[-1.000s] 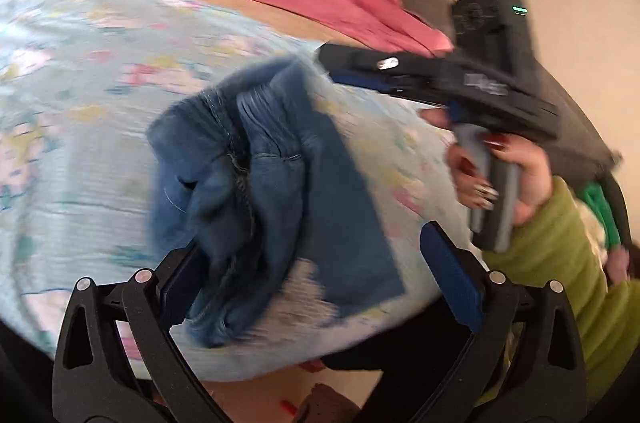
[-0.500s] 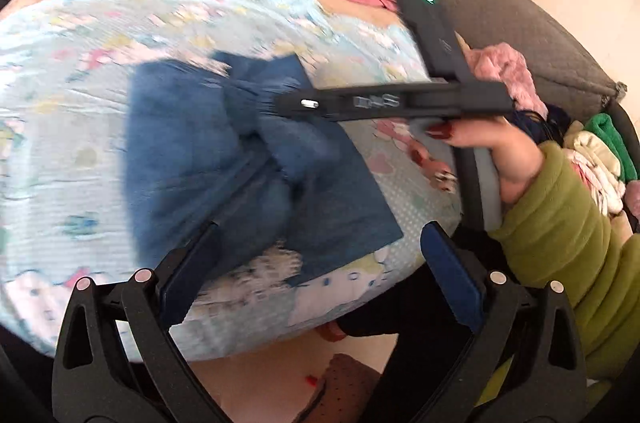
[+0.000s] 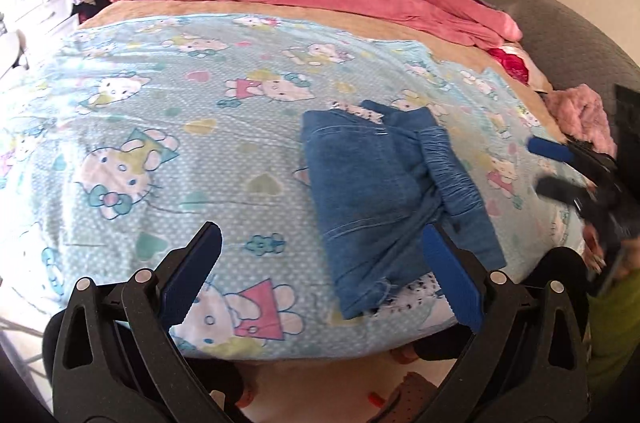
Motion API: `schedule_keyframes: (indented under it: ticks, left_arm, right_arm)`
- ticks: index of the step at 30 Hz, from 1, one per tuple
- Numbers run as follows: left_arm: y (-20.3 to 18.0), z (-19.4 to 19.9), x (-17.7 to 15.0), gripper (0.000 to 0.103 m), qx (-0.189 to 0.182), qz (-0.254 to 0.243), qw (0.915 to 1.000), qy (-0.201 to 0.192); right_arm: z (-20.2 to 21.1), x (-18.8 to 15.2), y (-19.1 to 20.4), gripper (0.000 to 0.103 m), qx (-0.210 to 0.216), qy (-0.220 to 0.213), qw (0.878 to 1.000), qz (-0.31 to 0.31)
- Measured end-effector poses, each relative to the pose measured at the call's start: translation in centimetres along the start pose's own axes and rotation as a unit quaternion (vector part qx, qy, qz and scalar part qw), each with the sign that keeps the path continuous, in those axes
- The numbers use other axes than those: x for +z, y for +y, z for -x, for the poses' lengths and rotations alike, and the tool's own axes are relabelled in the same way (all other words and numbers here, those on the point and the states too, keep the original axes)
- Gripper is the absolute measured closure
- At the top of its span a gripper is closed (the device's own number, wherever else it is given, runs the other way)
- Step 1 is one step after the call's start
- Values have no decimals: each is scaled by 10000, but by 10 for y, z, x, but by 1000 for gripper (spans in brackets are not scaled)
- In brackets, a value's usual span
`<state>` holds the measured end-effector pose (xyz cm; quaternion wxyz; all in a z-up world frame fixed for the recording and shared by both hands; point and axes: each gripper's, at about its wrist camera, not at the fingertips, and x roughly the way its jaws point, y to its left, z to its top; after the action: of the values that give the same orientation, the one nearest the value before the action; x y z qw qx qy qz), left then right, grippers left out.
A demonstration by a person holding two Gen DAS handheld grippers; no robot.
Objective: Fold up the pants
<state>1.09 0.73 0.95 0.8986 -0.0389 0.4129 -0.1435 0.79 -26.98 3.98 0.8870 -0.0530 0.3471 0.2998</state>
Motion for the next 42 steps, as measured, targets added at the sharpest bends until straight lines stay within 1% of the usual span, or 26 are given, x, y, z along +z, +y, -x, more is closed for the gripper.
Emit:
schedule_keyframes:
  ticks: [3, 5, 9, 11, 12, 14, 15, 16, 18, 19, 21, 22, 23, 24, 25, 26, 27, 29, 31, 33, 34, 37, 38, 39, 41, 42]
  left_arm:
    - [3, 2, 2, 9, 26, 35, 10000, 17]
    - [0, 5, 2, 9, 24, 39, 10000, 3]
    - [4, -5, 5, 9, 7, 77, 10000, 54]
    - [9, -9, 9, 9, -114, 188, 9997, 65]
    - [11, -13, 11, 9, -171, 244, 9995, 96]
    - [13, -23, 16, 10, -261, 337, 9989, 209]
    - [13, -28, 18, 11, -282, 355, 9986, 290]
    - [13, -34, 21, 15, -370, 364, 9980, 354]
    - [11, -44, 27, 44, -604, 410, 9963, 448]
    - [11, -50, 29, 48, -689, 447, 9953, 507]
    - [5, -61, 36, 59, -780, 433, 9942, 594]
    - [3, -65, 38, 61, -820, 400, 9939, 621]
    - [0, -72, 40, 63, -832, 405, 9934, 678]
    - [-2, -77, 41, 63, -844, 421, 9929, 722]
    - [-4, -82, 41, 63, -830, 419, 9926, 775]
    - [-7, -90, 40, 63, -768, 378, 9927, 853]
    - [-10, -95, 40, 63, -712, 310, 9930, 894]
    - [-16, -99, 39, 63, -617, 181, 9938, 910]
    - [-18, -101, 40, 63, -579, 114, 9945, 860]
    - [-17, -102, 38, 61, -576, 150, 9948, 821]
    - [-16, -101, 37, 60, -584, 181, 9949, 806]
    - [-13, -97, 34, 57, -617, 230, 9950, 747]
    - [-11, -94, 32, 51, -620, 245, 9951, 732]
    - [-9, -91, 31, 48, -610, 269, 9952, 715]
    - [-5, -85, 30, 48, -650, 338, 9952, 650]
    - [-4, -83, 31, 48, -653, 348, 9953, 629]
  right_arm:
    - [2, -5, 22, 14, 8, 7, 9993, 362]
    - [-1, -10, 40, 14, 141, 70, 9979, 622]
    - [-13, -17, 73, 14, 292, 267, 9916, 1230]
    - [-20, -19, 84, 14, 352, 341, 9891, 1386]
    - [-24, -19, 88, 15, 361, 372, 9880, 1457]
    - [-35, -17, 95, 29, 401, 444, 9845, 1651]
    - [-39, -16, 98, 30, 401, 459, 9827, 1748]
    - [-46, -14, 100, 31, 380, 489, 9807, 1856]
    - [-57, -8, 104, 39, 354, 580, 9764, 2051]
    - [-62, -6, 107, 44, 365, 603, 9743, 2138]
    - [-74, -3, 109, 45, 362, 646, 9699, 2319]
    - [-86, -2, 108, 45, 373, 762, 9674, 2386]
    - [-94, -3, 106, 48, 405, 830, 9675, 2353]
    - [-101, -5, 102, 54, 508, 889, 9688, 2258]
    - [-107, -8, 97, 76, 786, 961, 9707, 2060]
    - [-108, -11, 92, 95, 1060, 1048, 9709, 1876]
    - [-104, -14, 90, 97, 1206, 1135, 9699, 1786]
    - [-91, -20, 93, 99, 1221, 1154, 9659, 1969]
    - [-85, -25, 94, 99, 1174, 1122, 9670, 1965]
    - [-90, -33, 95, 99, 941, 1183, 9692, 1943]
    - [-91, -35, 97, 99, 890, 1174, 9694, 1962]
    - [-88, -36, 103, 94, 796, 1084, 9716, 1945]
    - [-86, -36, 104, 91, 799, 1074, 9726, 1899]
    - [-84, -36, 105, 90, 801, 1072, 9734, 1861]
    - [-77, -37, 104, 86, 801, 1070, 9746, 1799]
    - [-74, -37, 105, 85, 820, 1047, 9756, 1749]
